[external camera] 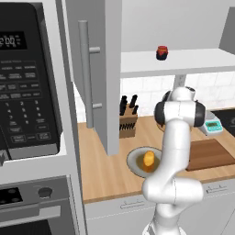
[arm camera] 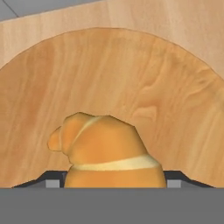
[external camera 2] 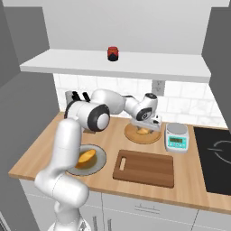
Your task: From the different types of pastries on the counter, select a croissant and place it on the cutting board. Then retrieve a jar of jam from the cabinet and place it alongside the croissant on the cutting board.
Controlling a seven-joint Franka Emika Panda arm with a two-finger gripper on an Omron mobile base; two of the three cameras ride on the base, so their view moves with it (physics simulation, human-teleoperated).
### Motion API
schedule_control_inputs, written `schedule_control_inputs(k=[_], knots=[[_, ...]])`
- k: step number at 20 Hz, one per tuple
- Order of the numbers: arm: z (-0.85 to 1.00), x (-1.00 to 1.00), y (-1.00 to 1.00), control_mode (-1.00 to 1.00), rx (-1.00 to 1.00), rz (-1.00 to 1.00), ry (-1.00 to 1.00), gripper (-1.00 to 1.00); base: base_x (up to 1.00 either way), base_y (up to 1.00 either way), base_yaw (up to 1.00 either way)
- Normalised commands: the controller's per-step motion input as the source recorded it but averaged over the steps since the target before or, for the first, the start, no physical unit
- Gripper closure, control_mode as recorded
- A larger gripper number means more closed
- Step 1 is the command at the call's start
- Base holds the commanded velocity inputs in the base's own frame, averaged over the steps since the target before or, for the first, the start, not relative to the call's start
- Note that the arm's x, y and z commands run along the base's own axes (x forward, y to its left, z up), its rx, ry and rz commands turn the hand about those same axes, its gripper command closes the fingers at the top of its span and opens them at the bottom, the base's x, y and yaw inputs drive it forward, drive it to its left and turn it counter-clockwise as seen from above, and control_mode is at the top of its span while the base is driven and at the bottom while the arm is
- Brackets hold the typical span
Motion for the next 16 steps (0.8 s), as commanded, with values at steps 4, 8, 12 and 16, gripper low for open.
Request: schedule_control_inputs(k=[4,8,12,16], knots=[[0.68,-0.23,-0.21,-1.00,0.13,-0.06,-0.06,1.00,0.00,0.00,0.00],[0.28,-0.84,-0.44,-1.00,0.15,-0.03,-0.05,1.00,0.00,0.00,0.00],[0.00,-1.00,-0.37,-1.00,0.11,0.00,-0.01,1.00,0.00,0.00,0.00],[0.00,-1.00,-0.30,-1.00,0.10,0.00,0.00,1.00,0.00,0.00,0.00]])
